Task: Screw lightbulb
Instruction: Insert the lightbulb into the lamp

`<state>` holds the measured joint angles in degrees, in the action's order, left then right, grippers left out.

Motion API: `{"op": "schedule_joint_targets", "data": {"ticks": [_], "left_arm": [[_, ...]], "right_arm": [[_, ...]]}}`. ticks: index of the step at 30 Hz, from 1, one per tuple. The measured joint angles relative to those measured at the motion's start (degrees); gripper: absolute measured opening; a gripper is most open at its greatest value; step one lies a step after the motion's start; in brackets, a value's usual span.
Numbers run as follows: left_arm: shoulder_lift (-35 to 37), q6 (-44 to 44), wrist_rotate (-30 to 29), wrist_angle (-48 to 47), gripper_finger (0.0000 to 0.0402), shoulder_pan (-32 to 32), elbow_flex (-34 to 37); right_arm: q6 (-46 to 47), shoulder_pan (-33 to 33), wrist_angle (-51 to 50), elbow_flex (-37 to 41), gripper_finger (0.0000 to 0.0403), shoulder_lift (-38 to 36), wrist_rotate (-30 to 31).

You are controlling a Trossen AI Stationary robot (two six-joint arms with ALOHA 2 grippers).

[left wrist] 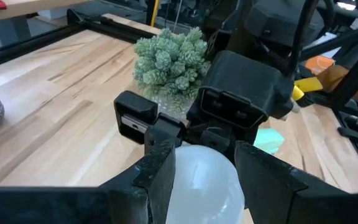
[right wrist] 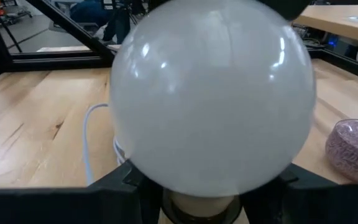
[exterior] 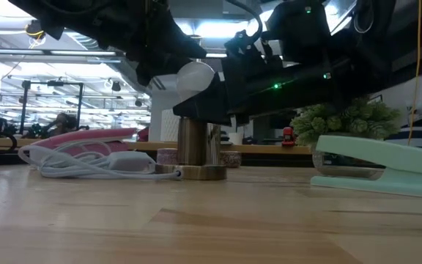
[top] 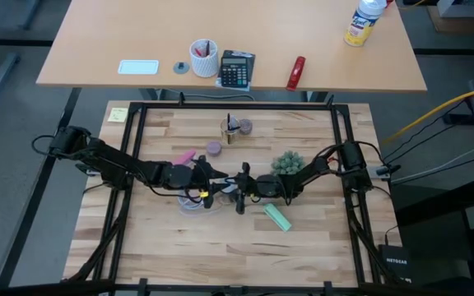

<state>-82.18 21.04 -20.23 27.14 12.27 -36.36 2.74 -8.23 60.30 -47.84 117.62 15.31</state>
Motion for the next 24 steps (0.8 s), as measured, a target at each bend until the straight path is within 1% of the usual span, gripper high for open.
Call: {"op": "schedule_joint_targets", "data": {"ticks": [4,11,14,20,24], "left_arm": [[0.1,1.5,0.0,-2.2,0.0158,0.0,-0.1],[0.1,0.8,0.1,-1.9,0.0158,0.0,-0.1],[0.1,0.7,0.3,-2.0,0.0158,0.0,-0.1],[0.0,0.8,0.6,-2.2,0.0158,0.1,0.0],[0.0,0.8,0.7,-2.1,0.0158,0.1,0.0]], "right_arm": [[0.3,-0.3,-2.1,-0.2,0.017,-0.1,0.0],[0.5,-0.4,-2.8,-0.5,0.0175,-0.1,0.2],[1.3,-0.4,-3.6,-1.3,0.0198,-0.1,0.2],[1.4,-0.4,-5.1,-2.7,0.0262,0.0,0.2],[1.3,-0.4,-7.2,-2.9,0.0289,-0.4,0.3]]}}
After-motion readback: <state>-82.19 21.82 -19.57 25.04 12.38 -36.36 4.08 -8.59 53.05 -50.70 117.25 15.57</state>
